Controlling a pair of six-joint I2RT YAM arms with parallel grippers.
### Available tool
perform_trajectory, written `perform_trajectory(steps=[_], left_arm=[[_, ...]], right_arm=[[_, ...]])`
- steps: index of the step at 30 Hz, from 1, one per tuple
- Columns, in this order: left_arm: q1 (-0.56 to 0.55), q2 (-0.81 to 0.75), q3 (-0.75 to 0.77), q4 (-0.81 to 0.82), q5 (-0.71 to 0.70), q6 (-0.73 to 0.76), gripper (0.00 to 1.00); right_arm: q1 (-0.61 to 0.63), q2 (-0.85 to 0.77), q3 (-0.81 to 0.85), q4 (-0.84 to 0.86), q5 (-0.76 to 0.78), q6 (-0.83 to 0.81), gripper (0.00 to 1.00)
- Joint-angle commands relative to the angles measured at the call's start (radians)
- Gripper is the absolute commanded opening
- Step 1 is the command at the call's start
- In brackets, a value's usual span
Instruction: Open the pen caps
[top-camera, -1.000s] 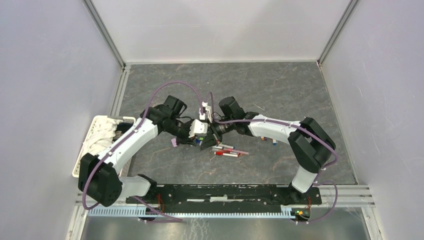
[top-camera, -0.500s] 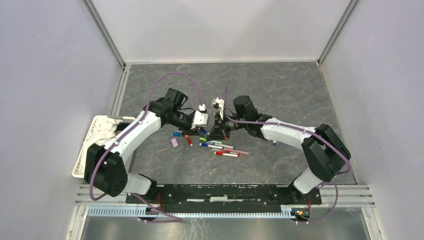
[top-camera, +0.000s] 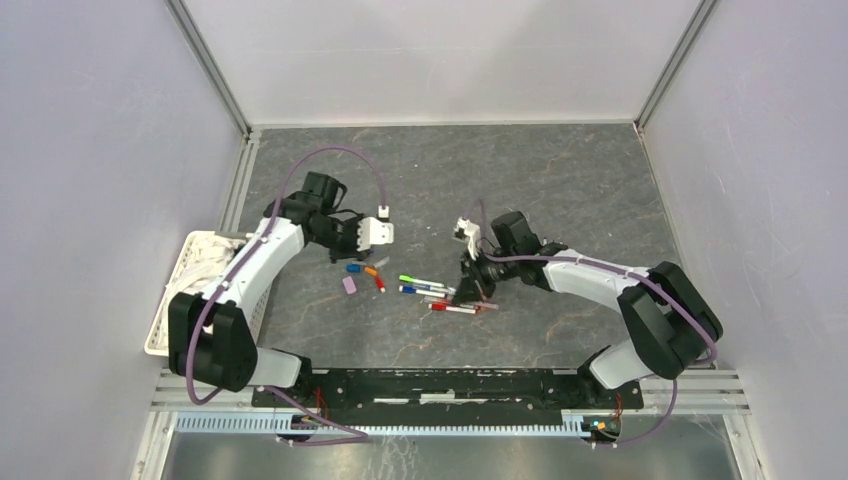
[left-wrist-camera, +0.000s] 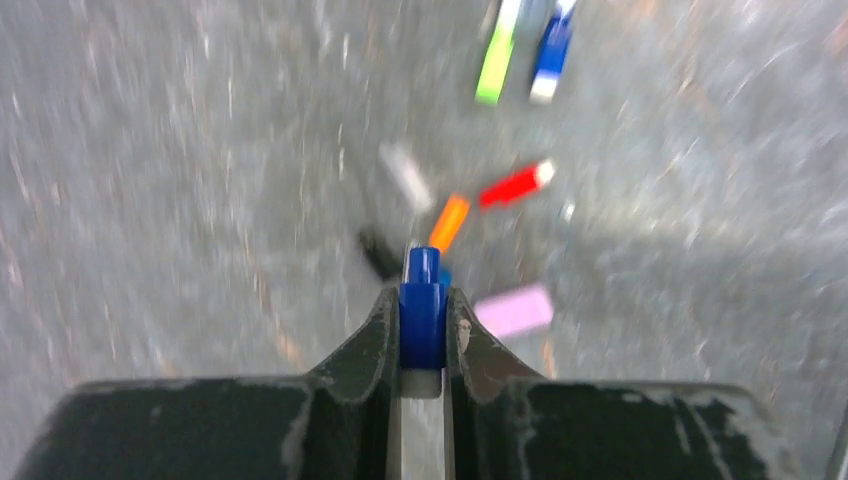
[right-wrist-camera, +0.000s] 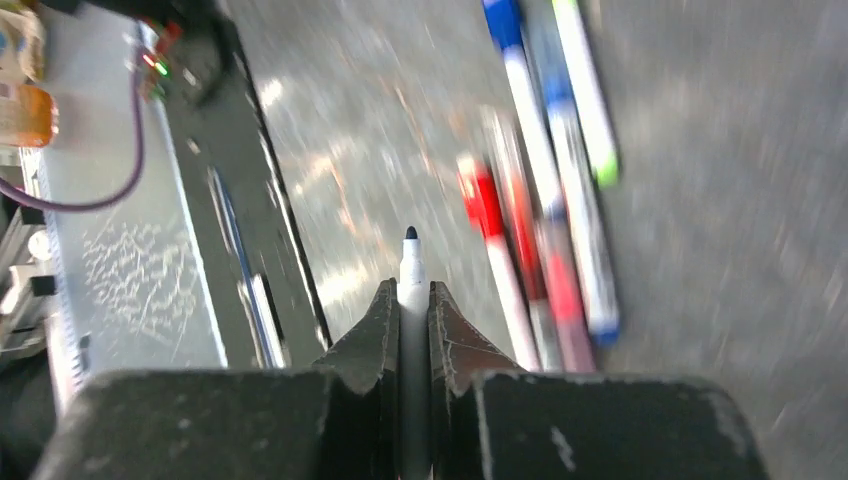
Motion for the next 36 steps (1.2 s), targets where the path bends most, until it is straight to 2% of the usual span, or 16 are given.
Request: perform_trajectory(steps=[1, 4, 7, 10, 16, 18, 23, 28, 31, 33, 34, 35, 36], left_arm=[[0.062, -0.028, 0.015, -0.114, -0.269, 0.129, 0.02], [0.077, -0.031, 0.03, -0.14, -0.274, 0.154, 0.02], [0.078, -0.03, 0.045, -0.148, -0.175, 0.123, 0.02], [0.075, -0.012, 0.031, -0.062, -0.084, 0.023, 0.02], [0.058, 0.052, -0.067, 0.227, -0.061, -0.236, 0.05], [0.048, 0.085, -0.09, 0.283, -0.081, -0.284, 0.08], [0.01, 0.168, -0.128, 0.398, -0.142, -0.361, 0.13], [-0.016, 0.24, -0.135, 0.427, -0.165, -0.396, 0.25], [-0.025, 0.224, -0.145, 0.428, -0.163, -0.403, 0.31], [-0.027, 0.198, -0.136, 0.403, -0.145, -0.409, 0.4], [-0.027, 0.184, -0.129, 0.38, -0.135, -0.413, 0.49], [-0.027, 0.17, -0.117, 0.353, -0.124, -0.418, 0.52], [-0.026, 0.154, -0.104, 0.324, -0.109, -0.421, 0.63]], right_arm=[[-0.013, -0.047, -0.045, -0.251, 0.041, -0.025, 0.0], [-0.011, -0.071, -0.042, -0.275, 0.052, -0.029, 0.0], [-0.012, -0.097, -0.026, -0.239, 0.068, -0.006, 0.0], [-0.036, -0.112, 0.021, -0.228, 0.151, 0.02, 0.0], [-0.162, -0.202, 0.038, -0.179, 0.507, 0.12, 0.0], [-0.175, -0.211, 0.051, -0.202, 0.664, 0.116, 0.0], [-0.22, -0.212, 0.013, -0.163, 0.863, 0.123, 0.0], [-0.254, -0.168, -0.013, -0.111, 0.966, 0.125, 0.0], [-0.271, -0.125, -0.003, -0.094, 0.985, 0.113, 0.0], [-0.282, -0.094, 0.009, -0.09, 1.008, 0.104, 0.0], [-0.288, -0.085, 0.012, -0.088, 1.01, 0.101, 0.0], [-0.296, -0.076, 0.013, -0.084, 1.008, 0.098, 0.0], [-0.301, -0.066, 0.013, -0.081, 1.008, 0.098, 0.0]])
